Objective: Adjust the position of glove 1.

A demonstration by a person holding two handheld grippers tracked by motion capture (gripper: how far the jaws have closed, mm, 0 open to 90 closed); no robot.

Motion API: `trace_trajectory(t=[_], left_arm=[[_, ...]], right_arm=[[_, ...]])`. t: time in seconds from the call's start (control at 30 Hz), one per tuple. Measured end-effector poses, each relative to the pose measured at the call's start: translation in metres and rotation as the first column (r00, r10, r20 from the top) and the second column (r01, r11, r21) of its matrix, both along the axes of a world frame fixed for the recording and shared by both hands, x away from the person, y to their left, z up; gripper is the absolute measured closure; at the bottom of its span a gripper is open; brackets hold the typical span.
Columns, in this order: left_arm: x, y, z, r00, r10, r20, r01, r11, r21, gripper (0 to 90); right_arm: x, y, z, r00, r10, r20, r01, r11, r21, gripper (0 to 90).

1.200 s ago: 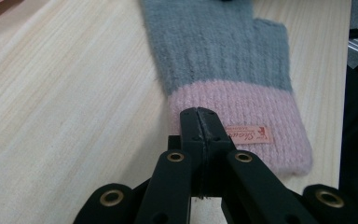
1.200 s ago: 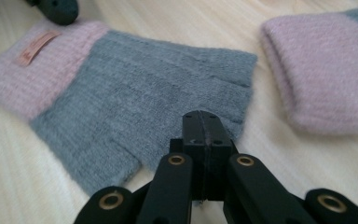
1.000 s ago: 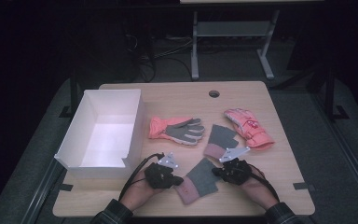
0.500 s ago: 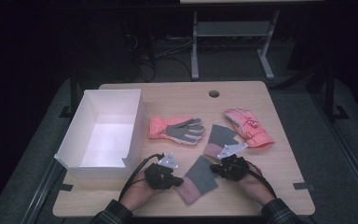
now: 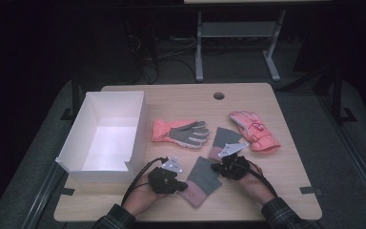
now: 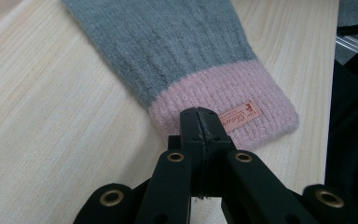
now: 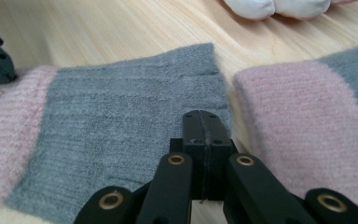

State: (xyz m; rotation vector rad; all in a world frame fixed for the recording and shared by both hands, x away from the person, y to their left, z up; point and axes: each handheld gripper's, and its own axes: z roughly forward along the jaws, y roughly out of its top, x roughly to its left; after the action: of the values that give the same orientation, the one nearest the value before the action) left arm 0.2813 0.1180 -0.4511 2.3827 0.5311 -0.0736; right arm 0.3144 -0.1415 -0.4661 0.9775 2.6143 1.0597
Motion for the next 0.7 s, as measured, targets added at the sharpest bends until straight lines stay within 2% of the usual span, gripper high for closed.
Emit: trace_trajectory(t=[0.23, 0.27, 0.37, 0.4, 0.5, 0.57, 0.63, 0.7], left_arm=[[0.0, 0.0, 0.0, 1.0, -0.002, 0.0, 0.002, 1.0, 0.002, 89.7], [0.0, 0.0, 0.001, 1.0, -0.003, 0.001, 0.003, 1.0, 0.002, 89.7], [0.001, 0.002, 0.003, 1.0, -0.006, 0.0, 0.006, 1.0, -0.002, 89.6], [0.001, 0.003, 0.004, 1.0, -0.003, 0.002, 0.003, 0.9999, -0.01, 88.4], [0.001, 0.006, 0.007, 0.9998, 0.002, 0.018, -0.002, 0.9999, -0.016, 80.6], [-0.001, 0.008, 0.009, 0.9992, 0.019, 0.034, -0.019, 0.9997, -0.013, 71.4], [0.0, 0.011, 0.01, 0.9984, 0.037, 0.042, -0.037, 0.9992, -0.015, 59.6], [0.0, 0.014, 0.01, 0.9967, 0.07, 0.042, -0.069, 0.9974, -0.021, 50.3]], right_arm=[[0.005, 0.003, 0.0, 1.0, 0.001, -0.001, -0.001, 1.0, 0.0, 89.8], [0.005, 0.002, 0.0, 1.0, 0.008, 0.001, -0.008, 1.0, 0.004, 87.3], [0.005, -0.002, 0.007, 0.9997, 0.016, -0.021, -0.015, 0.998, 0.061, 81.1], [0.006, -0.003, 0.01, 0.9997, 0.024, -0.006, -0.024, 0.998, 0.057, 79.4], [0.008, -0.007, 0.02, 0.9996, 0.026, 0.005, -0.027, 0.997, 0.075, 72.5], [0.012, -0.011, 0.026, 0.9998, 0.017, 0.008, -0.018, 0.997, 0.075, 65.6], [0.018, -0.018, 0.03, 1.0, 0.002, 0.009, -0.002, 0.998, 0.069, 63.5], [0.027, -0.025, 0.034, 0.9998, -0.021, 0.005, 0.02, 0.996, 0.084, 62.5]])
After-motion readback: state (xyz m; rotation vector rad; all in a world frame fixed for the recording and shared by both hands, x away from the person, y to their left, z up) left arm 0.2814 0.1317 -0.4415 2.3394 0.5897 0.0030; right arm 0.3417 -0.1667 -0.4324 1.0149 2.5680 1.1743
